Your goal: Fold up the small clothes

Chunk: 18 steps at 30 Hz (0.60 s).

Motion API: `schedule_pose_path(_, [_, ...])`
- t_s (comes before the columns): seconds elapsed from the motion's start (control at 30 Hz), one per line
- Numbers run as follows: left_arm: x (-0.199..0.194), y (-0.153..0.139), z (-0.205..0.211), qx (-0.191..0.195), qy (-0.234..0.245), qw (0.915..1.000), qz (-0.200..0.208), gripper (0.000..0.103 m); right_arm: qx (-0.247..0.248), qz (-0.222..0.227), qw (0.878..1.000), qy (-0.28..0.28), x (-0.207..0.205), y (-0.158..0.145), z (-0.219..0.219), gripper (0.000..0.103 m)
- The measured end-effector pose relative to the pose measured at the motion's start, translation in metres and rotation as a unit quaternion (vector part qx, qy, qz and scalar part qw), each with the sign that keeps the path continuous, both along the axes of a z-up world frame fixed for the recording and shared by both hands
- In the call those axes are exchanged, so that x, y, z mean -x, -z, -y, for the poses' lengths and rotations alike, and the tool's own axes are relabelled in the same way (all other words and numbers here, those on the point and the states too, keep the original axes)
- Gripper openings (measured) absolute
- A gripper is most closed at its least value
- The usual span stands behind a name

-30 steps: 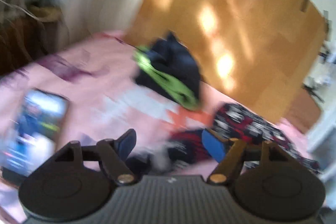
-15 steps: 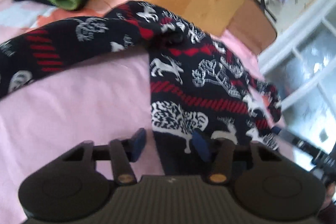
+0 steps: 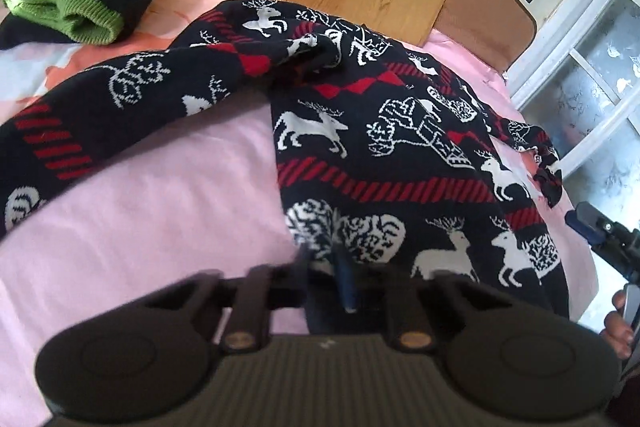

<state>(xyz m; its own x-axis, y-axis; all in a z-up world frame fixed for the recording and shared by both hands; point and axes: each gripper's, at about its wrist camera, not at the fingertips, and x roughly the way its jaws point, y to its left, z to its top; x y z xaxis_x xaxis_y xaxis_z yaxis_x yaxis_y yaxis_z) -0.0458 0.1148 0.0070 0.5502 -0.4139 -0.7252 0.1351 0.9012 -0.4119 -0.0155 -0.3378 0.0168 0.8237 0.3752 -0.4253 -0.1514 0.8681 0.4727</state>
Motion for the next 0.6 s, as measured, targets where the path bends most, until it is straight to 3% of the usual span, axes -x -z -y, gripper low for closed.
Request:
schedule_pose_path(0.1, [0.002,-0.002,-0.009,0.024,-0.002,0.9997,-0.006,0.007,0.002,-0.009,1.0,0.017,-0.002,0.01,0.006,0.057])
schedule_pose_path(0.17, [0.011,-0.009,-0.019,0.044,-0.013,0.999,-0.005,0.006,0.035,-0.022,0.999,0.032,-0.003,0.015,0.005,0.057])
schedule_pose_path(0.27, [0.04,-0.038,-0.038,0.076,-0.017,0.9968,0.018,0.006,0.05,-0.032,0.998,0.027,0.005,0.016,0.009,0.057])
schedule_pose_path(0.37, [0.066,-0.057,-0.052,0.053,-0.033,0.9972,0.041,0.006,0.055,-0.029,0.998,0.02,0.015,0.014,0.013,0.057])
schedule_pose_path(0.53, [0.066,-0.016,-0.057,0.022,-0.067,0.9971,-0.03,0.005,0.056,-0.041,0.997,0.011,0.018,0.015,0.012,0.057])
schedule_pose_path(0.6, [0.062,-0.001,-0.059,0.034,-0.072,0.9955,-0.051,0.005,0.059,-0.048,0.997,0.003,0.021,0.015,0.011,0.057])
